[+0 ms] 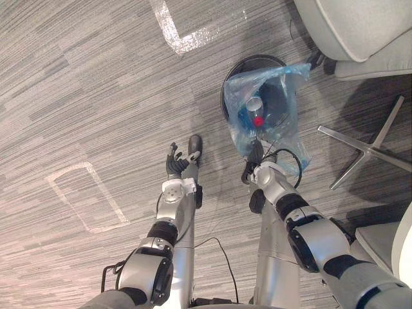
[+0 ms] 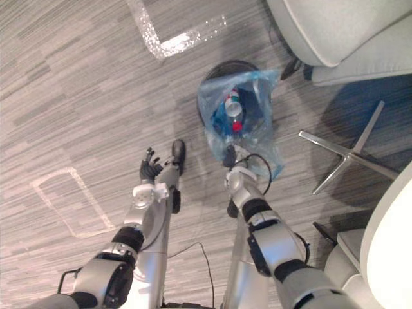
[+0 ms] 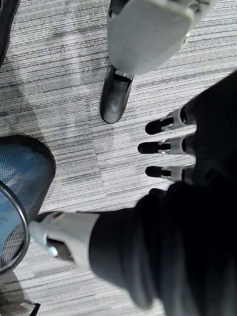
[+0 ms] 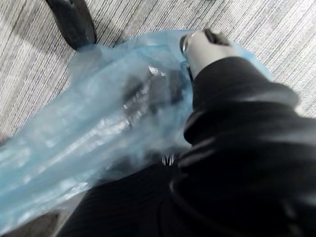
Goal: Gather rubbish on tea table into small bin, then transfer packed bag to large trash can.
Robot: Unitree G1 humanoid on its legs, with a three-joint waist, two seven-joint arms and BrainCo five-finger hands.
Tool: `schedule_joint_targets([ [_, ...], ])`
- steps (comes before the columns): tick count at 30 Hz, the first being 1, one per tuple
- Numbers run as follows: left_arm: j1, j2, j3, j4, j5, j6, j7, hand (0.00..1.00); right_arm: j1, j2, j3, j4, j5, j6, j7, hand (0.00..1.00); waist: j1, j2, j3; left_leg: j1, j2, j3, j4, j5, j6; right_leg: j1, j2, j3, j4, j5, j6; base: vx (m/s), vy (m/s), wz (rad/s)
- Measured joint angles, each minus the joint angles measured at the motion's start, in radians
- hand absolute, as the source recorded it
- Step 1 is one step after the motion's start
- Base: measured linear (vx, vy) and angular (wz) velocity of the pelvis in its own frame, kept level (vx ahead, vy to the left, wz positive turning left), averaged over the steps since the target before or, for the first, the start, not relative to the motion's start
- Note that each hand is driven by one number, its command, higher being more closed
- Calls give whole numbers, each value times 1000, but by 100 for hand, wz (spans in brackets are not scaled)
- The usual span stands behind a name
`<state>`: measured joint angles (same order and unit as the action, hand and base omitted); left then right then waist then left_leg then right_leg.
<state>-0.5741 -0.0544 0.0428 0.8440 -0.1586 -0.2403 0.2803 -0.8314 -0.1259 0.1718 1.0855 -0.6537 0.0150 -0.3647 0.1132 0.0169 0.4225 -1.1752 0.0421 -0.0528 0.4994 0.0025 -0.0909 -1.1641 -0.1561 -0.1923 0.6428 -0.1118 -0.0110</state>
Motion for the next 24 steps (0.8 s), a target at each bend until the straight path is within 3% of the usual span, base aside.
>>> schedule_joint_targets([
  [6, 11, 0, -4, -27, 0, 4, -1, 0, 65, 7, 58, -118, 46, -18, -9, 100, -1, -6, -4, 81, 24, 6, 20, -28, 15, 106, 26, 0, -37, 5, 1, -3, -7, -13],
  [13, 63, 1, -11, -30, 1, 19, -8, 0, 160, 11, 86, -351, 91, -33, -9, 100, -8, -12, -7, 200, 44, 17, 24, -43, 5, 233, 44, -1, -75, 13, -2, 6, -1, -9],
  [21, 180, 11, 3, -27, 19, 47, -27, 0, 299, 49, 96, -584, 152, -39, -1, 100, -17, -63, -40, 431, 65, 40, -63, -51, 4, 470, 71, 3, -201, 30, 3, 78, -14, -7],
  [24, 225, 18, -3, 8, 34, 53, -34, 0, 367, 56, 135, -651, 155, -54, 19, 100, -21, -94, -88, 526, 69, 49, -122, -49, 1, 565, 83, 6, -273, 41, 7, 90, -39, -5],
])
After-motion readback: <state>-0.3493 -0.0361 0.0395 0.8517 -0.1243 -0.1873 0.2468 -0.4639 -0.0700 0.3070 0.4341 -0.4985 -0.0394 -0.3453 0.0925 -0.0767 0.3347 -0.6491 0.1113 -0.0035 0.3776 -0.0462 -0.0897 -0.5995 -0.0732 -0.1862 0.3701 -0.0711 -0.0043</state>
